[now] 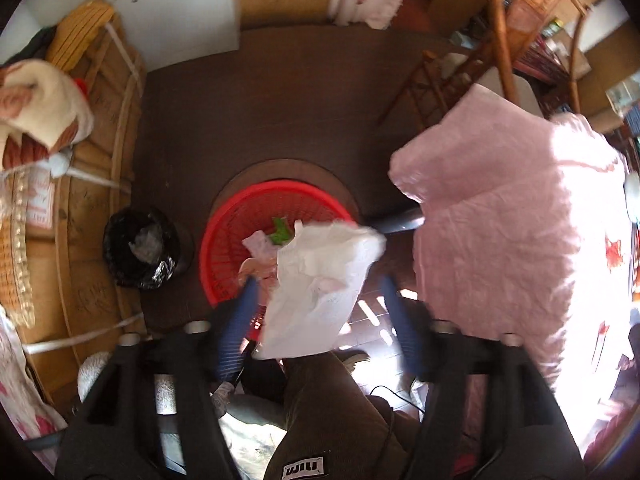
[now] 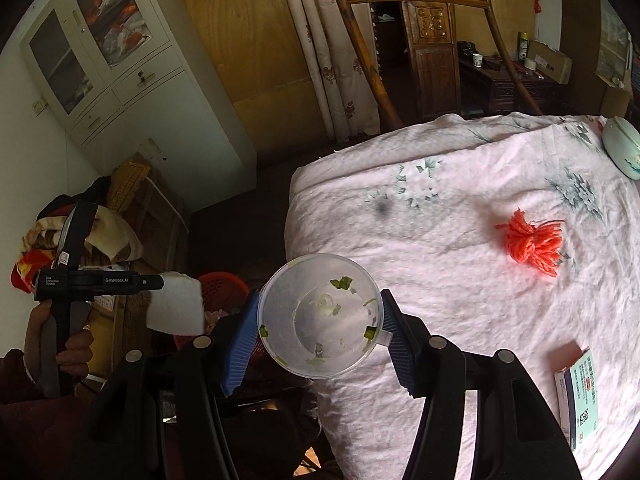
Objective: Collect trash
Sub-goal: 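Open the left tool over the basket to drop the tissue, then lower the clear container over the basket and open the right tool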
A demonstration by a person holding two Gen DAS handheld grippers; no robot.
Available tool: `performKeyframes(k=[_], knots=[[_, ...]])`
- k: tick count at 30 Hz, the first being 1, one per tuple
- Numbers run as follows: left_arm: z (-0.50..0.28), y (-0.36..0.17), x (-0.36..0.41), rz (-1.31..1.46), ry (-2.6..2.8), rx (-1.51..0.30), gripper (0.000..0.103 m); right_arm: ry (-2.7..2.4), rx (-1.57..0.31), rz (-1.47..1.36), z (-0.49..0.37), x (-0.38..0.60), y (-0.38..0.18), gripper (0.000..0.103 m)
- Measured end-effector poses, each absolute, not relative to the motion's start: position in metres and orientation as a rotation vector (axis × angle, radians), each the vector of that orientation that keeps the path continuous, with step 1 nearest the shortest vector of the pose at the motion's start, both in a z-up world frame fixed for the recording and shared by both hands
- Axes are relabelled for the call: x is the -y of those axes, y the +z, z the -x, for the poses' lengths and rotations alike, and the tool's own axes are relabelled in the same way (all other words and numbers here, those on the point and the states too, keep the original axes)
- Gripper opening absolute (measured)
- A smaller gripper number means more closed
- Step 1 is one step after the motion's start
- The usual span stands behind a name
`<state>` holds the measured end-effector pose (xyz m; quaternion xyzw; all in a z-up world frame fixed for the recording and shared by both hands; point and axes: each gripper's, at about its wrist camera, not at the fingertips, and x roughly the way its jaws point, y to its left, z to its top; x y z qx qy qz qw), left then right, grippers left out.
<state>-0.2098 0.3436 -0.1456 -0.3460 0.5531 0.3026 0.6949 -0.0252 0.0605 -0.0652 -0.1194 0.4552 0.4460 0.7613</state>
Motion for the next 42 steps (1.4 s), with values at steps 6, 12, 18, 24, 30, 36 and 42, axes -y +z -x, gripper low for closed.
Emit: performKeyframes(k=[6, 12, 18, 24, 30, 36, 42], knots=[[0.227, -0.147, -0.357, 0.818, 0.716, -1.227, 0.079, 1.009, -1.025, 0.279, 0.031, -0.079, -0.073, 0.058], [0.244, -0.146, -0.361, 0.841, 0.757, -1.234, 0.081, 1.079, -1.073, 0.313, 0.042, -0.105, -0.086, 0.058], [0.266, -0.142, -0.360, 0.835, 0.822, -1.218, 0.081, 1.192, -1.087, 0.382, 0.062, -0.145, -0.094, 0.058], [0.290, -0.138, -0.358, 0.829, 0.898, -1.200, 0.081, 1.313, -1.089, 0.457, 0.086, -0.186, -0.097, 0.058], [0.317, -0.138, -0.358, 0.843, 0.964, -1.192, 0.081, 1.429, -1.098, 0.513, 0.113, -0.227, -0.103, 0.059], [0.333, -0.141, -0.360, 0.867, 1.000, -1.185, 0.081, 1.477, -1.151, 0.535, 0.125, -0.266, -0.112, 0.067], [0.327, -0.140, -0.359, 0.855, 0.984, -1.174, 0.081, 1.456, -1.134, 0.513, 0.125, -0.259, -0.106, 0.071]])
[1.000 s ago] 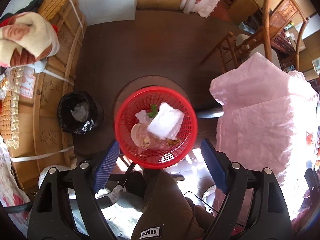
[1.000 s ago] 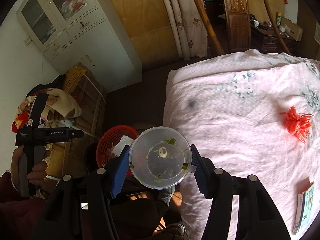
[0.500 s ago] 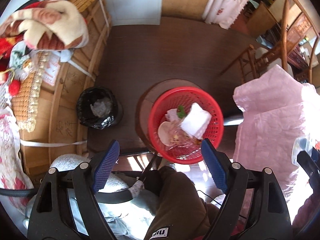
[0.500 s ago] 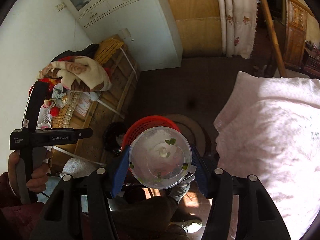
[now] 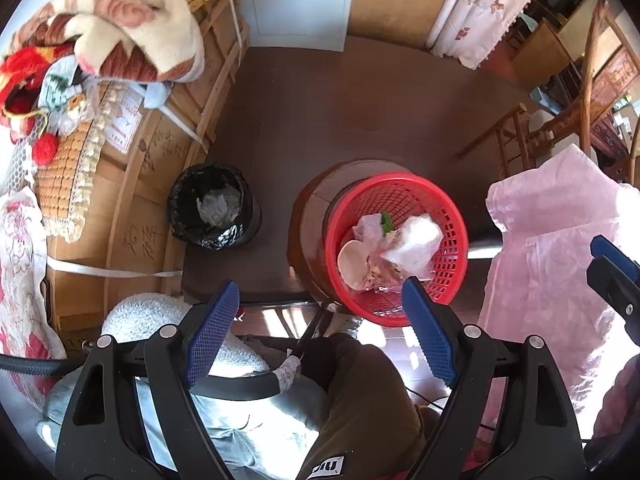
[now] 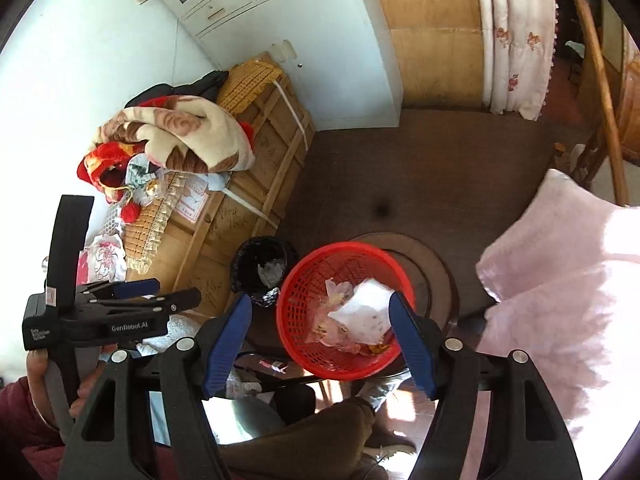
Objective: Collect trash
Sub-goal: 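Lower the clear container over the basket and open the right tool, then move both open tools back over the table toward the medicine box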
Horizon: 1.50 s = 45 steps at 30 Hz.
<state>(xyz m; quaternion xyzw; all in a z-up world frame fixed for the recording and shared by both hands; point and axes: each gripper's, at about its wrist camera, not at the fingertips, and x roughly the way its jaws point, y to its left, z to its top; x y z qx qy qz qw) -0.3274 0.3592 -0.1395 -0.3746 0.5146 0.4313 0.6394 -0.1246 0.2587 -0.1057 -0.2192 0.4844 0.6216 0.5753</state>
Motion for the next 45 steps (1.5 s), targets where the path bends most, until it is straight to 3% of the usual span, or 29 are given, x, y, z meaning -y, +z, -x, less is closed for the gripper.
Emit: performKeyframes(k=[23, 45], knots=[[0.156, -0.090, -0.258, 0.336, 0.640, -1.167, 0.081, 1.068, -1.039, 0.211, 0.040, -0.091, -0.065, 0.072], [-0.003, -0.065, -0.034, -0.230, -0.047, -1.070, 0.086, 0.298, -0.929, -0.272, 0.033, 0.188, -0.057, 0.074]])
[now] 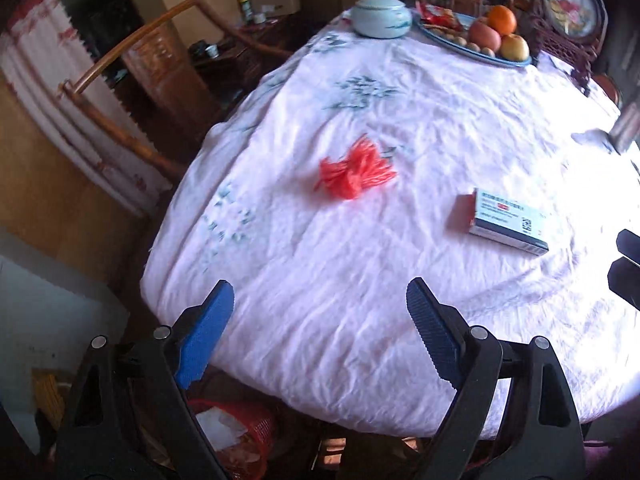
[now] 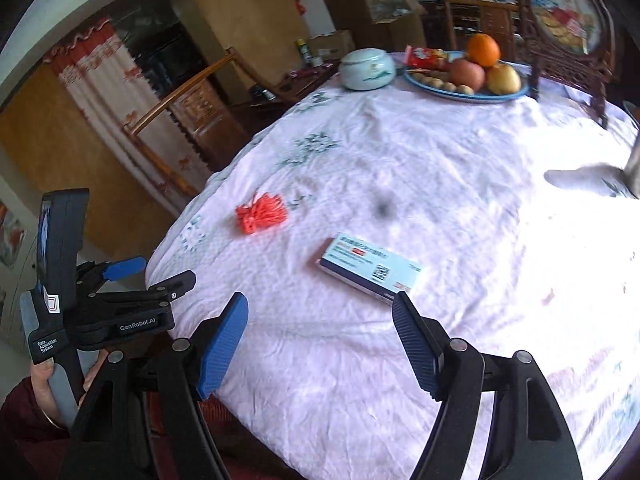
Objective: Collect trash
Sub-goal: 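Move both open tools back over the table toward the medicine box, then grasp the medicine box with the right tool while the left tool grasps the red mesh net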
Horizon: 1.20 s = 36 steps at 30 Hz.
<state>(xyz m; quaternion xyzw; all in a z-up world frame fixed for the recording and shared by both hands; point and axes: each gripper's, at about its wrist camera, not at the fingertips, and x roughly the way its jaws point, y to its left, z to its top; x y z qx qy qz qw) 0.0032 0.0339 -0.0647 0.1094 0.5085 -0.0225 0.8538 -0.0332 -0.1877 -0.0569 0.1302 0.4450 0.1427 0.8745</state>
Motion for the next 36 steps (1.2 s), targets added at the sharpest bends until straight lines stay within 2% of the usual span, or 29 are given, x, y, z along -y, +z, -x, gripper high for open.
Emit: performKeyframes(k=[7, 15, 36], knots=[[-0.012, -0.068, 0.022, -0.353, -0.204, -1.033, 0.088, 0.115, -0.913, -0.365, 0.060, 0.233, -0.065, 0.074], [-0.017, -0.081, 0.044, -0.420, -0.321, -1.076, 0.090, 0.016, -0.908, -0.411, 0.079, 0.244, -0.066, 0.079], [-0.023, -0.109, -0.048, -0.309, -0.203, -1.225, 0.090, 0.182, -1.009, -0.312, 0.035, 0.159, -0.073, 0.079]])
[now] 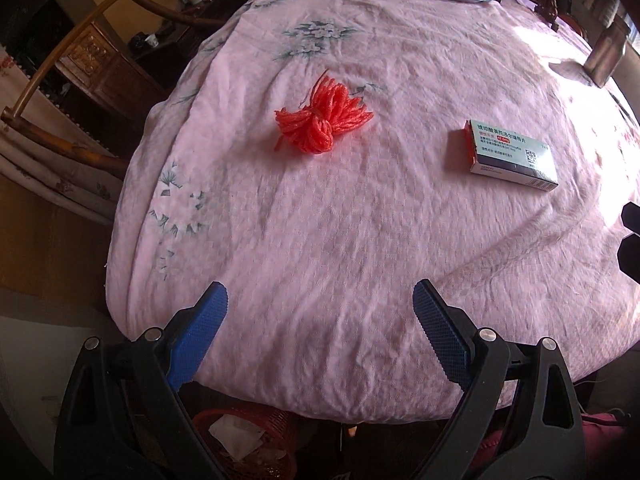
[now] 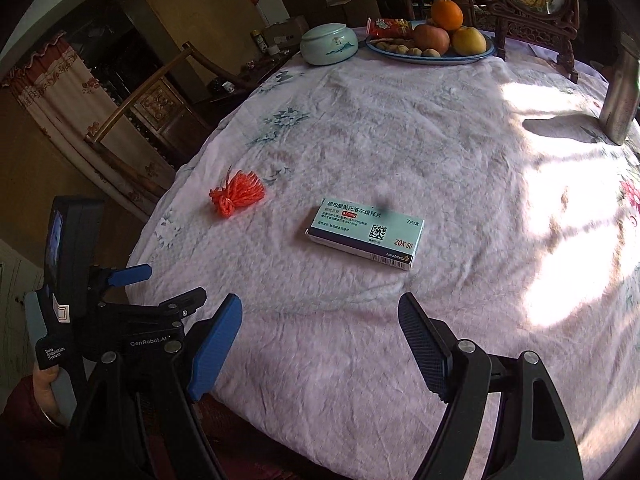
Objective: Collect trash
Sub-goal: 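Grasp the medicine box with the right tool while the left tool grasps the red mesh net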
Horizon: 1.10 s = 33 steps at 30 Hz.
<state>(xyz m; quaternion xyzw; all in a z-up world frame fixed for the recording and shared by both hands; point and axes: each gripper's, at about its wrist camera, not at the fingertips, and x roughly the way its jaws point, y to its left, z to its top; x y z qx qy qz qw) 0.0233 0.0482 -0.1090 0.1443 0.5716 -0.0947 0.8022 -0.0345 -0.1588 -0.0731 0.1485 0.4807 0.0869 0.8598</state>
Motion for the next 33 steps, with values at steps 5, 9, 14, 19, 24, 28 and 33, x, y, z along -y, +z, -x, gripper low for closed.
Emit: performKeyframes(k=[5, 9, 14, 19, 24, 28, 33], knots=[[-0.040, -0.112, -0.044, -0.288, -0.191, -1.232, 0.090, 0.191, -1.025, -0.314, 0.012, 0.173, -0.076, 0.082], [-0.071, -0.115, -0.044, -0.203, -0.185, -1.259, 0.090, 0.200, -1.058, -0.281, -0.011, 0.180, -0.089, 0.084], [-0.107, -0.116, -0.042, -0.115, -0.175, -1.293, 0.090, 0.246, -1.097, -0.172, -0.039, 0.172, -0.114, 0.087], [-0.126, -0.122, -0.031, -0.154, -0.169, -1.286, 0.090, 0.254, -1.115, -0.025, -0.067, 0.160, -0.141, 0.090], [-0.147, -0.134, -0.022, -0.159, -0.179, -1.279, 0.089, 0.265, -1.110, 0.067, -0.071, 0.157, -0.145, 0.017], [-0.158, -0.146, -0.017, -0.159, -0.201, -1.293, 0.067, 0.280, -1.113, 0.010, -0.063, 0.166, -0.138, 0.015], [-0.151, -0.134, -0.024, -0.123, -0.228, -1.248, 0.048, 0.290, -1.079, -0.026, -0.052, 0.169, -0.123, 0.015]])
